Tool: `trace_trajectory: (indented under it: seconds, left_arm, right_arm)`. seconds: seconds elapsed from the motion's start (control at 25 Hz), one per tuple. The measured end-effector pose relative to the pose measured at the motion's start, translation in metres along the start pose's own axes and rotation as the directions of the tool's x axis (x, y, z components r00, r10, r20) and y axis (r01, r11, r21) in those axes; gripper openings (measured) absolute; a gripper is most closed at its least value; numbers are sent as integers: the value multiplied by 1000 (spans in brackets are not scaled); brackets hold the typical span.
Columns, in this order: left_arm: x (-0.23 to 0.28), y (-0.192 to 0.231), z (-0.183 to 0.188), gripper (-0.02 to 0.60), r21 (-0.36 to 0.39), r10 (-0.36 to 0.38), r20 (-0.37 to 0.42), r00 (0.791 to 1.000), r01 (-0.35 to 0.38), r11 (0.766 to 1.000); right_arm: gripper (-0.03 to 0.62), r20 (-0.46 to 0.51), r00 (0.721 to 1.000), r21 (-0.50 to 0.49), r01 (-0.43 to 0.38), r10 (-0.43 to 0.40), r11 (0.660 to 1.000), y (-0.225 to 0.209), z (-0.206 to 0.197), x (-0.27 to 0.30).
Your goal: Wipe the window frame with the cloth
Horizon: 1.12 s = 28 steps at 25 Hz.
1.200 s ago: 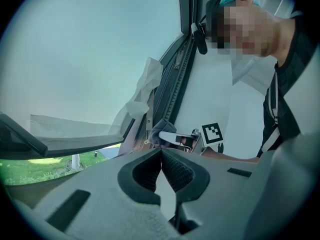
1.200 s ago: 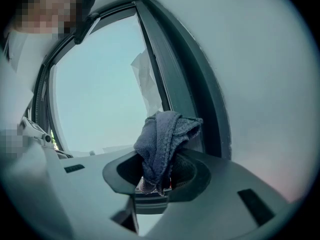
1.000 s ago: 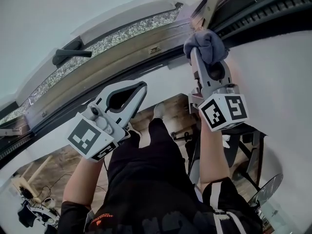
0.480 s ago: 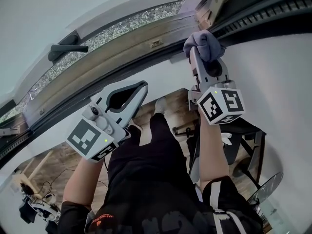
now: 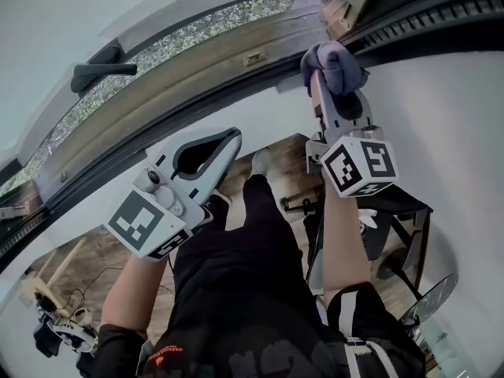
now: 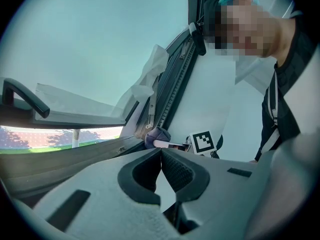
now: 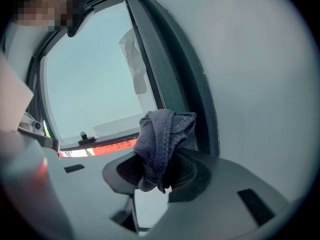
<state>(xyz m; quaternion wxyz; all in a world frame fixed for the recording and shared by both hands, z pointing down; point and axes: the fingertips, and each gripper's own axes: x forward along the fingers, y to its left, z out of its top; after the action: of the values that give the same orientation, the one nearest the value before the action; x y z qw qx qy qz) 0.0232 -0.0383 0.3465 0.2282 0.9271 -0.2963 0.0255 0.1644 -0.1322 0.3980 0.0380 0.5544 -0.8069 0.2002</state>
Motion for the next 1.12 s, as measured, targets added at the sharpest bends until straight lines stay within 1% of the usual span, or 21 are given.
trace_trajectory:
  seconds: [0.28, 0.76, 1.12]
  left_arm:
    - [-11, -1, -3, 20, -1, 9, 4, 1000, -9, 1000]
    - [-43, 4, -12, 20, -19, 43, 21, 999, -42, 999]
    - [-65, 5, -15, 20, -18, 51, 27, 998, -50, 999]
  right_arm:
    - [114, -8, 1000, 11, -10, 10, 1000, 12, -9, -3]
    - [114, -31, 997, 1, -64, 64, 998, 54, -25, -1]
    - [114, -43, 994, -3, -99, 98, 995, 85, -36, -3]
